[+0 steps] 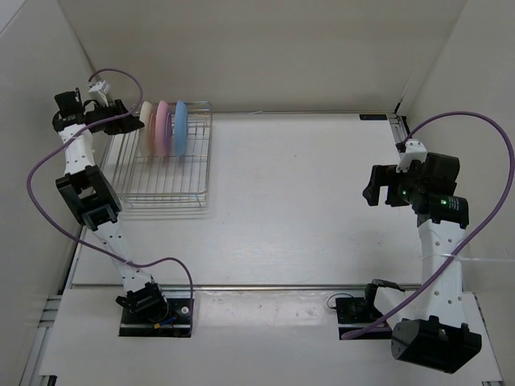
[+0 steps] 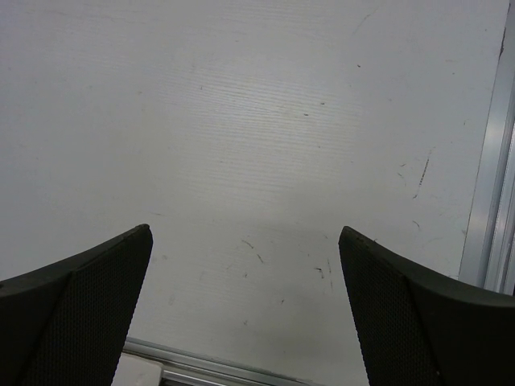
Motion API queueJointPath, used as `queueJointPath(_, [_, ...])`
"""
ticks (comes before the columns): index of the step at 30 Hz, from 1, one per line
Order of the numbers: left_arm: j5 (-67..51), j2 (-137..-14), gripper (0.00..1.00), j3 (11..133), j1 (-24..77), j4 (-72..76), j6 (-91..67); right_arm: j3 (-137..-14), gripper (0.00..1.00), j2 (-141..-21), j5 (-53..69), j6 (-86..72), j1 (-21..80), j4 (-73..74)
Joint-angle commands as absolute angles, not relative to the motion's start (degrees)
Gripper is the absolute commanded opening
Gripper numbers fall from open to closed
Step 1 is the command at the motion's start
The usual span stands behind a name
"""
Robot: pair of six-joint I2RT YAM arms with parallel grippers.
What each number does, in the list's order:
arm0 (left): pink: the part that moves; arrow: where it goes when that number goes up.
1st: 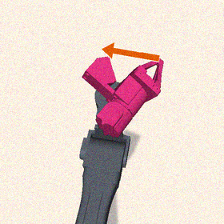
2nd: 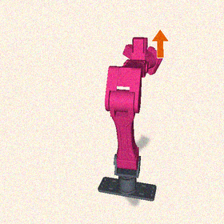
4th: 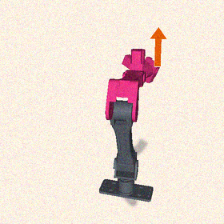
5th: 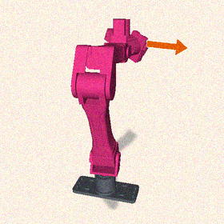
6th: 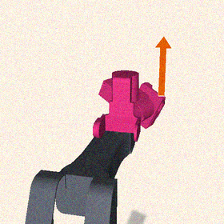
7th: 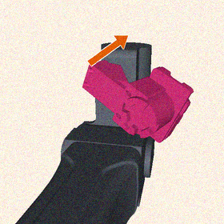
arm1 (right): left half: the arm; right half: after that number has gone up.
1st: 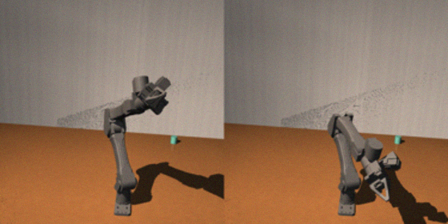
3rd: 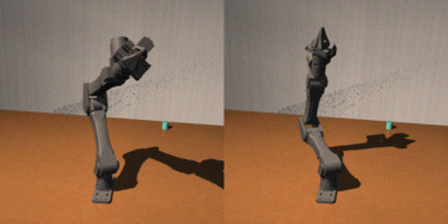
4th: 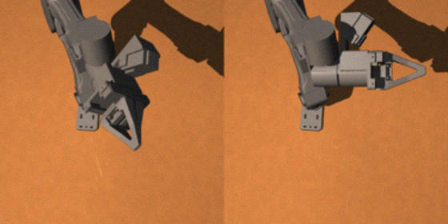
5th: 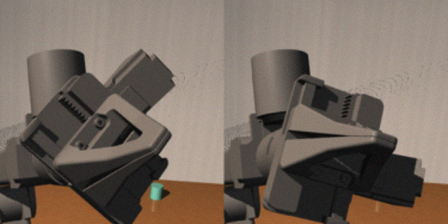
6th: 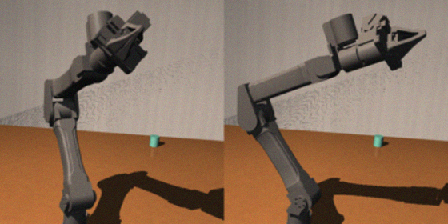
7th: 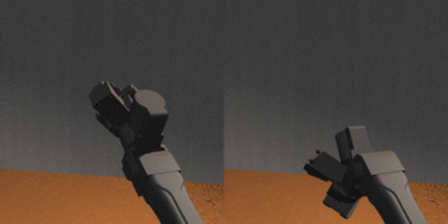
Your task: Unload the plates from the dish rack
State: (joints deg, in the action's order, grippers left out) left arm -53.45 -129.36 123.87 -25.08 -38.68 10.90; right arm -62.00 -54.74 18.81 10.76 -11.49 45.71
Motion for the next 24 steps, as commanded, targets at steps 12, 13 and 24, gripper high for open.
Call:
queueJointPath(12, [-59.4, -131.1, 0.60, 124.5, -25.1, -34.6, 5.8, -61.4, 1.00, -55.5, 18.4, 10.9, -11.3, 42.8])
queueJointPath(13, [-59.4, -131.7, 0.60, 124.5, -25.1, -34.6, 5.8, -61.4, 1.00, -55.5, 18.4, 10.9, -11.3, 42.8])
queueJointPath(24, [-58.7, -133.3, 0.36, 124.5, -24.6, -33.4, 2.2, -61.4, 1.00, -56.2, 17.1, 10.9, -11.3, 42.3])
